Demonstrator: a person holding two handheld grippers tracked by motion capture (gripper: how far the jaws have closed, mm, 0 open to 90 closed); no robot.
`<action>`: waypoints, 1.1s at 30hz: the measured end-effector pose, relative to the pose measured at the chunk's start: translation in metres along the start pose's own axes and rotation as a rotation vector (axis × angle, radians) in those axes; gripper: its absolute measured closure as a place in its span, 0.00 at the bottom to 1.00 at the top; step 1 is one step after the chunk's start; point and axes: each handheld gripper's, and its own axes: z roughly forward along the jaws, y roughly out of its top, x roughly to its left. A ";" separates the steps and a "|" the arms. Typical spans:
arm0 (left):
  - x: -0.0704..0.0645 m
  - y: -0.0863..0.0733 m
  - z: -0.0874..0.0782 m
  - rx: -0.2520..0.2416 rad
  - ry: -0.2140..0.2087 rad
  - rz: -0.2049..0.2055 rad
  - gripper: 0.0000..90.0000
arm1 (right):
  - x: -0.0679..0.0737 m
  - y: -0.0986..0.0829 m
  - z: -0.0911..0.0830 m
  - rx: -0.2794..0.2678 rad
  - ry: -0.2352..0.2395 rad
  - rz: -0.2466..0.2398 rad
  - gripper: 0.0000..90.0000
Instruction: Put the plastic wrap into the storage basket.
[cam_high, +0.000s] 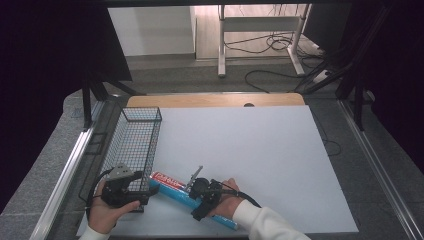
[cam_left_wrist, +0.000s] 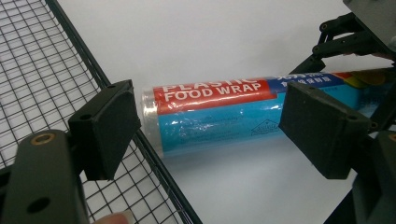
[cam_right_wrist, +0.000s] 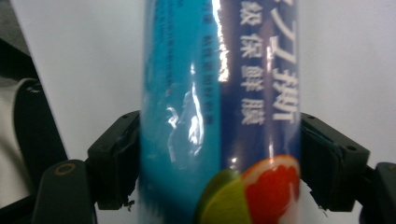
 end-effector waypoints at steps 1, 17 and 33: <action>0.000 0.000 0.000 0.000 0.000 0.000 0.22 | 0.000 0.000 0.000 0.000 0.000 0.000 0.28; 0.000 0.000 -0.002 -0.009 0.001 -0.001 0.22 | -0.017 0.001 -0.003 0.016 0.133 0.072 0.36; -0.004 0.002 0.002 -0.004 -0.005 0.003 0.22 | -0.054 -0.032 -0.045 -0.140 0.167 0.247 0.36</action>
